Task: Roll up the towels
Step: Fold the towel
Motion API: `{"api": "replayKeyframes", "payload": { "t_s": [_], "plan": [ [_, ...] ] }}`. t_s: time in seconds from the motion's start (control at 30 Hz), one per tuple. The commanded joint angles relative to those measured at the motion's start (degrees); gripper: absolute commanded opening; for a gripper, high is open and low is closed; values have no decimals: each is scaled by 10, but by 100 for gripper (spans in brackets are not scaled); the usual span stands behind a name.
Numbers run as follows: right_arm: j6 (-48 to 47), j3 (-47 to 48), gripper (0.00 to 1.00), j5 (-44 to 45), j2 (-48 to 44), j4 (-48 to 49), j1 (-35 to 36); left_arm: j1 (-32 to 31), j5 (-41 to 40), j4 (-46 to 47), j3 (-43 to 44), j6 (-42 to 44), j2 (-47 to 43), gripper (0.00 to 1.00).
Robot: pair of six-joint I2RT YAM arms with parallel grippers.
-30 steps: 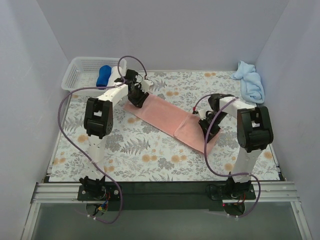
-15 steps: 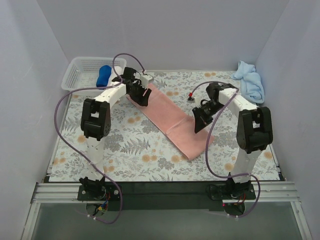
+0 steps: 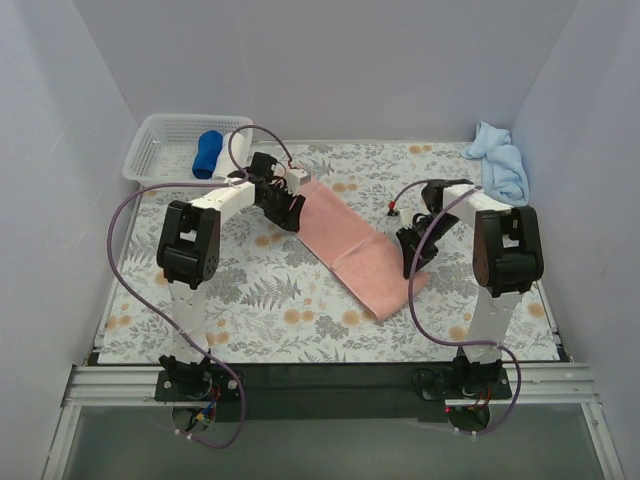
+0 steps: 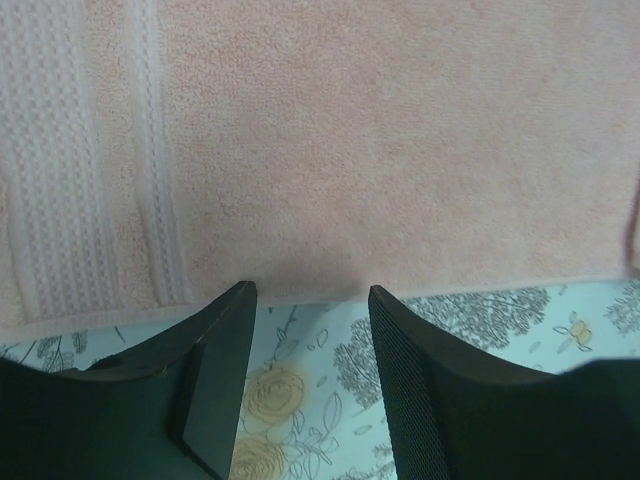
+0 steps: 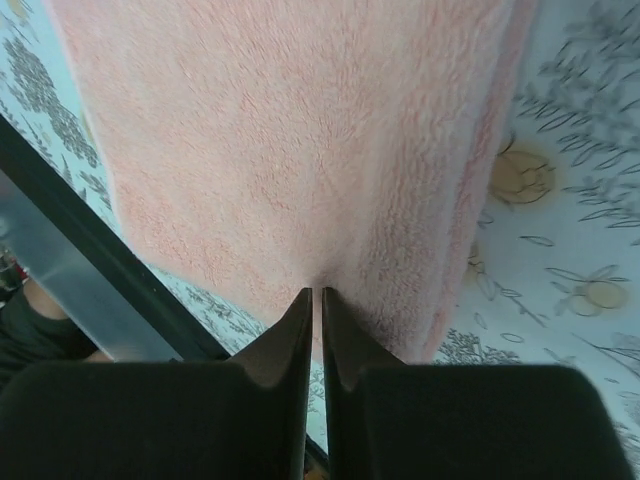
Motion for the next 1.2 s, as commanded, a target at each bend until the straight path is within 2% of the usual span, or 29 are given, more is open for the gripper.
{"api": "replayKeyframes", "payload": {
  "t_s": [0.0, 0.27, 0.43, 0.53, 0.63, 0.7, 0.73, 0.77, 0.83, 0.87, 0.97, 1.07, 1.17],
  "plan": [
    [5, -43, 12, 3, 6, 21, 5, -2, -10, 10, 34, -8, 23, 45],
    [29, -92, 12, -43, 22, 62, 70, 0, -44, -8, 131, 5, 117, 42],
    [73, -88, 15, -132, 49, 95, 133, 21, -63, -13, 217, 4, 167, 40],
    [111, -73, 19, -195, 65, 125, 168, 39, -49, -12, 263, -5, 191, 41],
    [138, -42, 24, -258, 70, 140, 188, 51, 4, -11, 284, -5, 196, 42],
    [144, -26, 27, -265, 43, 139, 189, 52, 32, -9, 280, 0, 173, 45],
    [146, -27, 29, -271, 30, 139, 186, 52, 40, -5, 277, 4, 151, 50],
    [149, -27, 36, -273, 15, 139, 185, 52, 47, -4, 269, 9, 137, 53],
    [150, -25, 42, -255, -33, 136, 177, 52, 59, -3, 260, 13, 106, 59],
    [151, -23, 48, -244, -49, 136, 173, 52, 60, -3, 251, 14, 71, 71],
    [150, -18, 52, -206, -101, 129, 132, 53, 49, -3, 207, 26, -13, 98],
    [116, -25, 57, -119, -147, 123, 82, 52, 35, -3, 138, 50, -109, 98],
    [90, -34, 60, -92, -177, 123, 30, 52, 9, 5, 41, 75, -219, 98]
  ]
}}
